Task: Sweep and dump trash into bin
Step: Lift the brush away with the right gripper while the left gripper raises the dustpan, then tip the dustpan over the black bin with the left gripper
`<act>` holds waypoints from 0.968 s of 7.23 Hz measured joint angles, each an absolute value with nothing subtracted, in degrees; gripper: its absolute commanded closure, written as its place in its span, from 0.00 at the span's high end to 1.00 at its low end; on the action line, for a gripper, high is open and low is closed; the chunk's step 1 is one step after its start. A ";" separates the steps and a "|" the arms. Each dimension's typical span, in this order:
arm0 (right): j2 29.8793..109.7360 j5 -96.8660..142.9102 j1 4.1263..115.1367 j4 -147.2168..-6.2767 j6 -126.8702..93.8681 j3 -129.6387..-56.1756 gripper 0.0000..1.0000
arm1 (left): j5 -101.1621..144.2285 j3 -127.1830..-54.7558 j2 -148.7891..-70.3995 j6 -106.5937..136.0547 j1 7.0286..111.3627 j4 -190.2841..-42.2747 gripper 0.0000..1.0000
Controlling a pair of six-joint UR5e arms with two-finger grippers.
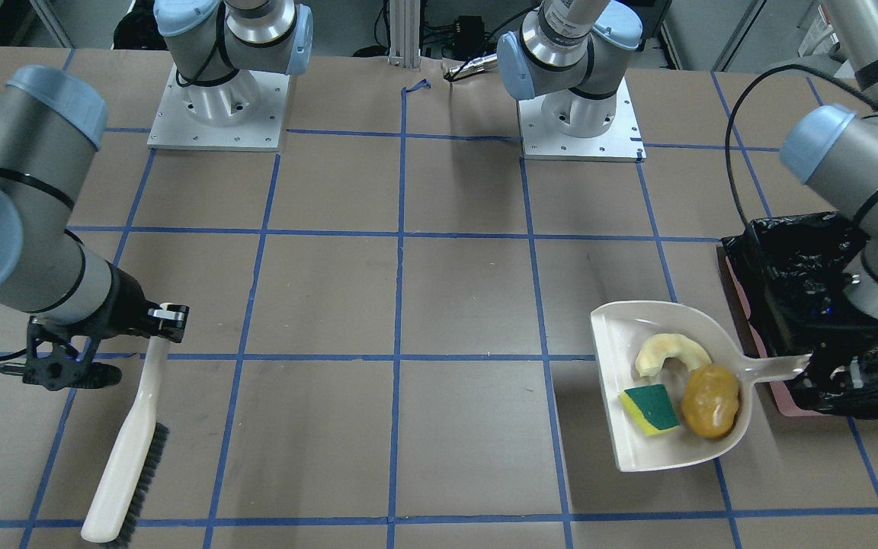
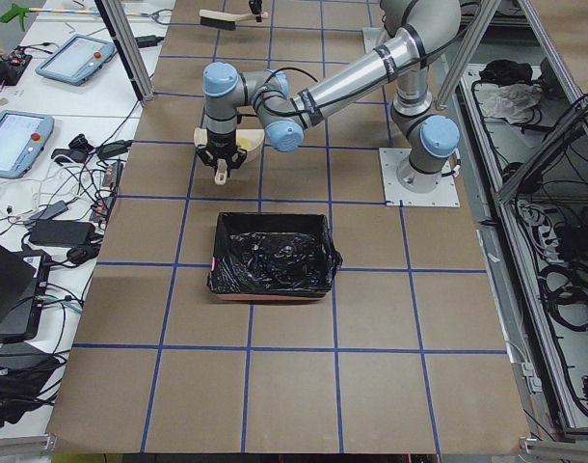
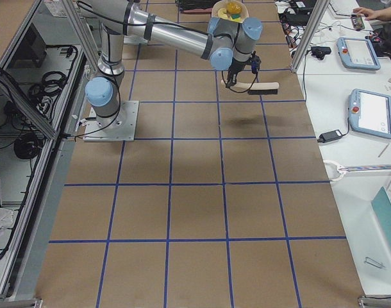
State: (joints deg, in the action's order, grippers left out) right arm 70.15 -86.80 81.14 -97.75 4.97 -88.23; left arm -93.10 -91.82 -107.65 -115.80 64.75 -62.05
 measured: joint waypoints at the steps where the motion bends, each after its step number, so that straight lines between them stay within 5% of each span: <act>1: 70.13 -87.48 78.47 -97.55 8.54 -89.29 0.00 | -93.00 -91.85 -106.26 -119.63 60.03 -63.58 0.00; 7: 69.40 -93.96 70.03 -103.81 21.88 -95.99 0.00 | -97.81 -87.74 -105.70 -135.53 40.40 -64.11 0.00</act>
